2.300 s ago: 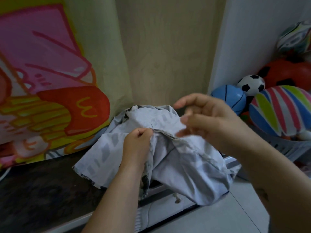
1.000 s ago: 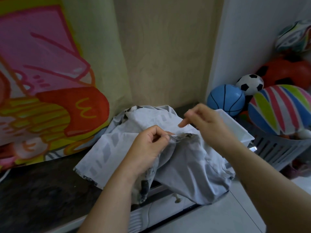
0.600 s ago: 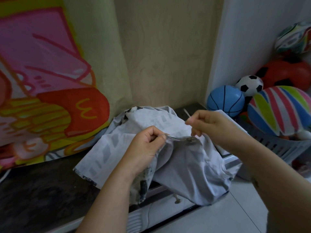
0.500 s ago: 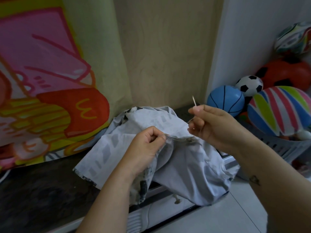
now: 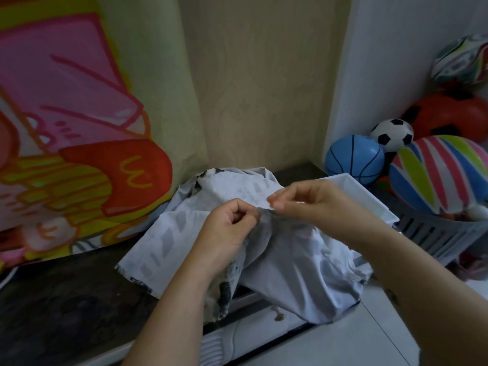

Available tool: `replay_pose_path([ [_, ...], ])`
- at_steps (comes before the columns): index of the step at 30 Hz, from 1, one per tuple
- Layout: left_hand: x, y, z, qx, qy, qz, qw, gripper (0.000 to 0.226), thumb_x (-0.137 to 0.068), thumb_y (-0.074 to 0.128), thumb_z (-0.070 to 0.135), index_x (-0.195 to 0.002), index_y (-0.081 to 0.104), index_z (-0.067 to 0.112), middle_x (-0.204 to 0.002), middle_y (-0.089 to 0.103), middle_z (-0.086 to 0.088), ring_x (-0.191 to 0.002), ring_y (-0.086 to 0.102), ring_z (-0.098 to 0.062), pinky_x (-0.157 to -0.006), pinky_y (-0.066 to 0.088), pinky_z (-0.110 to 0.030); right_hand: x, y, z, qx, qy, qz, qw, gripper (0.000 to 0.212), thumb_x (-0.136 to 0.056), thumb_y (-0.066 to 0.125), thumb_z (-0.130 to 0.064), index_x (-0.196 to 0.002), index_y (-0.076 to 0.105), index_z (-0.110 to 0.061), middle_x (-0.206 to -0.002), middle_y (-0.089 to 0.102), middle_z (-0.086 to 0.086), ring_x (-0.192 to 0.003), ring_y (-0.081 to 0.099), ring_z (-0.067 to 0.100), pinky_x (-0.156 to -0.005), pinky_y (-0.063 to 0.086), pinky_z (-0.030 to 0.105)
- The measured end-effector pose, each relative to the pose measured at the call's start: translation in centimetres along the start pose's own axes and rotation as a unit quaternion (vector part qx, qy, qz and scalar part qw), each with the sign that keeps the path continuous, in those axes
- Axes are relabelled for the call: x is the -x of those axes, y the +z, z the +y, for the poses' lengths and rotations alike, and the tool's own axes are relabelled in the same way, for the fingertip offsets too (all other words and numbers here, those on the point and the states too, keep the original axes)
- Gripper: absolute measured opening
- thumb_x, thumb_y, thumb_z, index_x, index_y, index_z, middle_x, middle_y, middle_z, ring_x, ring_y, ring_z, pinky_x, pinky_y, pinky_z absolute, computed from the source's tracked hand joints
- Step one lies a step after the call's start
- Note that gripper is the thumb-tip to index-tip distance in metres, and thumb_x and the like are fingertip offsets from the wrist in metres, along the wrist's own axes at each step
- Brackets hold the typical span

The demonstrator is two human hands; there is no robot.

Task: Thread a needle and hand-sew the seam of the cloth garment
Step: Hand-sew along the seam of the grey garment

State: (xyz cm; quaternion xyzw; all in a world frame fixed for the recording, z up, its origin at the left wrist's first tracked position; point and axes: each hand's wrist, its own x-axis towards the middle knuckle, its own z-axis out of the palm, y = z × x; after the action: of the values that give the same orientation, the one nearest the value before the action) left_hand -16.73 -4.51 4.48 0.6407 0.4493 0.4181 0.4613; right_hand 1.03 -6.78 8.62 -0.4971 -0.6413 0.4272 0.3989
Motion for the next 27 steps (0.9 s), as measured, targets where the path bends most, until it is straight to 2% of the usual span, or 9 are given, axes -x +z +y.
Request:
replay_pose_path([
  [2,0.1,-0.1,0.1,-0.006,0.006,0.006,1.0,0.014,-0.092,0.059,0.016,-0.079,0.066,0.018,-0.07,0.066,0.01,-0.069,0.059,-0.001,-0.066,0.048,-0.014,0.1,0.1,0.0,0.097,-0.006,-0.052,0.994,0.004,-0.078,0.073,-0.022,-0.074,0.073,-0.024,-0.1,0.069,-0.011,-0.097,0.058,-0.01,-0.083,0.042,0.003],
  [3,0.1,-0.2,0.1,-0.012,0.011,0.011,1.0,0.014,-0.091,0.06,0.017,-0.079,0.067,0.019,-0.07,0.066,0.012,-0.07,0.059,0.0,-0.067,0.048,-0.013,0.0,0.1,0.3,0.147,-0.014,-0.056,0.987,0.004,-0.078,0.074,-0.021,-0.074,0.073,-0.024,-0.099,0.068,-0.011,-0.094,0.058,-0.01,-0.08,0.042,0.002],
  [6,0.2,-0.6,0.1,-0.052,0.022,0.016,0.998,0.011,-0.089,0.064,0.02,-0.079,0.069,0.023,-0.074,0.067,0.013,-0.073,0.06,0.001,-0.07,0.047,-0.011,-0.3,-0.1,1.1,0.239,-0.014,-0.011,0.971,0.001,-0.077,0.075,-0.024,-0.077,0.075,-0.023,-0.082,0.072,-0.006,-0.079,0.061,0.002,-0.072,0.048,0.013],
  [9,0.5,-0.7,0.3,-0.111,0.026,-0.003,0.993,0.015,-0.088,0.066,0.019,-0.077,0.069,0.029,-0.073,0.068,0.019,-0.074,0.061,0.008,-0.068,0.044,-0.006,-0.2,-1.1,1.1,0.244,0.001,-0.022,0.969,0.006,-0.077,0.075,-0.025,-0.074,0.074,-0.029,-0.076,0.071,-0.011,-0.075,0.06,-0.001,-0.067,0.046,0.008],
  [13,0.8,-0.5,0.6,-0.208,0.035,-0.011,0.977,0.018,-0.088,0.063,0.015,-0.082,0.069,0.031,-0.07,0.063,0.023,-0.071,0.058,0.015,-0.063,0.04,-0.002,0.0,-2.0,0.8,0.256,0.047,-0.102,0.96,0.011,-0.078,0.073,-0.027,-0.069,0.071,-0.034,-0.067,0.067,-0.018,-0.068,0.057,-0.008,-0.063,0.043,0.005],
  [17,0.9,0.3,0.7,-0.29,0.056,-0.017,0.955,0.019,-0.088,0.058,0.012,-0.091,0.072,0.024,-0.07,0.061,0.019,-0.073,0.061,0.003,-0.064,0.046,-0.009,0.1,-2.2,1.3,0.27,0.081,-0.136,0.95,0.01,-0.079,0.073,-0.028,-0.07,0.072,-0.033,-0.072,0.069,-0.016,-0.068,0.058,-0.007,-0.062,0.044,0.005],
  [20,0.8,0.7,0.6,-0.292,0.04,-0.006,0.956,0.019,-0.088,0.053,0.011,-0.083,0.066,0.023,-0.069,0.063,0.008,-0.066,0.06,-0.006,-0.063,0.05,-0.022,0.1,-2.2,1.4,0.267,0.083,-0.13,0.951,0.009,-0.079,0.073,-0.031,-0.071,0.072,-0.034,-0.076,0.07,-0.014,-0.069,0.059,-0.005,-0.064,0.046,0.007],
  [23,0.7,1.4,0.5,-0.293,0.038,0.006,0.955,0.024,-0.092,0.044,0.009,-0.072,0.051,0.021,-0.067,0.054,0.005,-0.065,0.051,-0.013,-0.058,0.04,-0.025,0.1,-2.2,1.1,0.257,0.072,-0.124,0.956,0.008,-0.079,0.073,-0.032,-0.071,0.072,-0.034,-0.073,0.069,-0.016,-0.068,0.058,-0.006,-0.062,0.043,0.005],
  [27,0.6,2.2,0.9,-0.28,0.06,0.035,0.958,0.02,-0.097,0.036,0.012,-0.081,0.048,0.014,-0.078,0.055,0.0,-0.076,0.052,-0.019,-0.07,0.044,-0.035,0.0,-2.3,0.9,0.256,0.06,-0.101,0.959,0.011,-0.078,0.072,-0.035,-0.068,0.07,-0.037,-0.072,0.069,-0.019,-0.072,0.06,-0.007,-0.064,0.044,0.006],
])
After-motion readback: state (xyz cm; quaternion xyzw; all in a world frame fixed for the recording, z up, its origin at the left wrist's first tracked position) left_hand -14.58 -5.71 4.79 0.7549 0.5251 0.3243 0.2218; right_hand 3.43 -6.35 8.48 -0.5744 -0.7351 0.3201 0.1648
